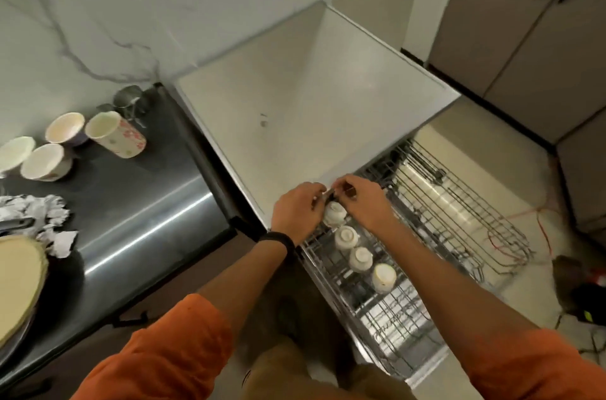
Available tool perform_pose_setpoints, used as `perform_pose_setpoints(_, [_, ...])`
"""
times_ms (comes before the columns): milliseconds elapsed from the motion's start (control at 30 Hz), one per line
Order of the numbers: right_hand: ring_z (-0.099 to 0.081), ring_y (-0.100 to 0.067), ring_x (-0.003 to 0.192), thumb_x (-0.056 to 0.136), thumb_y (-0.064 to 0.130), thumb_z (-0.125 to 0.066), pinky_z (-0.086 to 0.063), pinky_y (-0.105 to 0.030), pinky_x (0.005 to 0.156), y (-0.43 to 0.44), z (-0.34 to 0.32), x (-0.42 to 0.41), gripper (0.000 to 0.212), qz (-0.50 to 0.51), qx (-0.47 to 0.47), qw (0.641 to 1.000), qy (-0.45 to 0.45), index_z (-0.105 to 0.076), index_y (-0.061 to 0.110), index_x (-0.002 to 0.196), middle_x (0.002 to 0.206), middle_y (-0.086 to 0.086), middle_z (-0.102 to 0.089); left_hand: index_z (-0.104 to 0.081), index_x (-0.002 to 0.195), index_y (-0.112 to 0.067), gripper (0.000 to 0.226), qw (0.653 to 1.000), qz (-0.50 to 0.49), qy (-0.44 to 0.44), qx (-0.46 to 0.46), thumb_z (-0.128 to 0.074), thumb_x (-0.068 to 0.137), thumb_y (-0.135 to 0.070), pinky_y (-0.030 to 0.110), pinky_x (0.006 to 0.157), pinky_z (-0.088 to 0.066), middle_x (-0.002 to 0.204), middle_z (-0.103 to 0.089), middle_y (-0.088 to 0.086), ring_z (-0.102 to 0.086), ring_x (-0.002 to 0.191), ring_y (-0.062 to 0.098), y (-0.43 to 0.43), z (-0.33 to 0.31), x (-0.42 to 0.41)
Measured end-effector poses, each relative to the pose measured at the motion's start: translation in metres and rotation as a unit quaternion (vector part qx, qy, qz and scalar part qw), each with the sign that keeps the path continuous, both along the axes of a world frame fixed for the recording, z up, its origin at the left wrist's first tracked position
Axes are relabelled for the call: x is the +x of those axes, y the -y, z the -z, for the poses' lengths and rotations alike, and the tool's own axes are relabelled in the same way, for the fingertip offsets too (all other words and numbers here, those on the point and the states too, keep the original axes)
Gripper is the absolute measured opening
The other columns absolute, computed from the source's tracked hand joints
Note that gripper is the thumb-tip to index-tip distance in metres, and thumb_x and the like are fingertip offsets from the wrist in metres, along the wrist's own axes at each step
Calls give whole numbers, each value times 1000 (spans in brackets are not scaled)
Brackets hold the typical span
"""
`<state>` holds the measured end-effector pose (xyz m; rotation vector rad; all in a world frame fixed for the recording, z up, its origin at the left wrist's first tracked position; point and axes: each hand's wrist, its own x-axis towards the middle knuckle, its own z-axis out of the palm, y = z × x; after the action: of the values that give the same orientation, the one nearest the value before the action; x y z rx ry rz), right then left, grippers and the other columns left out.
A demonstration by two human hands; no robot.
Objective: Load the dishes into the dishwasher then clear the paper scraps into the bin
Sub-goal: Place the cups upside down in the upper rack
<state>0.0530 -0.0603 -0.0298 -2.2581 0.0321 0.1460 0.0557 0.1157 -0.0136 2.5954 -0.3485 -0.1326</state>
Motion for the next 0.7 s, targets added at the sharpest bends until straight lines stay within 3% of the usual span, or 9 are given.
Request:
perform_pose_setpoints(200, [-66,-1,85,89,26,-71,-55,-29,86,-78,-33,30,15,-55,20,998,26,-65,32,102,95,15,-69,-66,121,-29,25,996,-77,33,-14,-56,98,-28,28,82,-53,112,-69,-12,-66,93,9,-78,-25,18])
perform_pose_setpoints(300, [-66,1,86,88,31,-72,-55,-28,86,-126,-43,48,18,-79,14,996,24,-67,32,105,97,19,-69,-66,122,-29,26,992,-117,41,-29,-57,98,-28,32,85,-54,115,-69,-10,-67,95,11,-125,-36,29])
perform_pose_setpoints(400, [-66,1,85,86,33,-74,-57,-30,85,-182,-50,68,20,-119,12,992,29,-67,33,105,96,19,-69,-67,119,-24,24,986,-147,69,-22,-57,97,-24,25,80,-49,112,-70,-5,-66,95,17,-180,-43,39])
perform_pose_setpoints(567, [-67,-6,93,85,33,-76,-56,-32,90,-277,-57,101,27,-164,13,986,18,-67,33,111,102,15,-71,-66,117,-23,25,975,-197,101,-33,-60,93,-21,36,77,-53,110,-66,-1,-64,96,22,-276,-46,73])
perform_pose_setpoints(700, [-65,-3,94,86,31,-76,-55,-26,90,-333,-63,128,29,-183,25,983,9,-67,31,113,104,16,-69,-61,127,-19,40,948,-277,151,-30,-69,88,-18,41,86,-51,127,-55,6,-52,114,28,-349,-50,119])
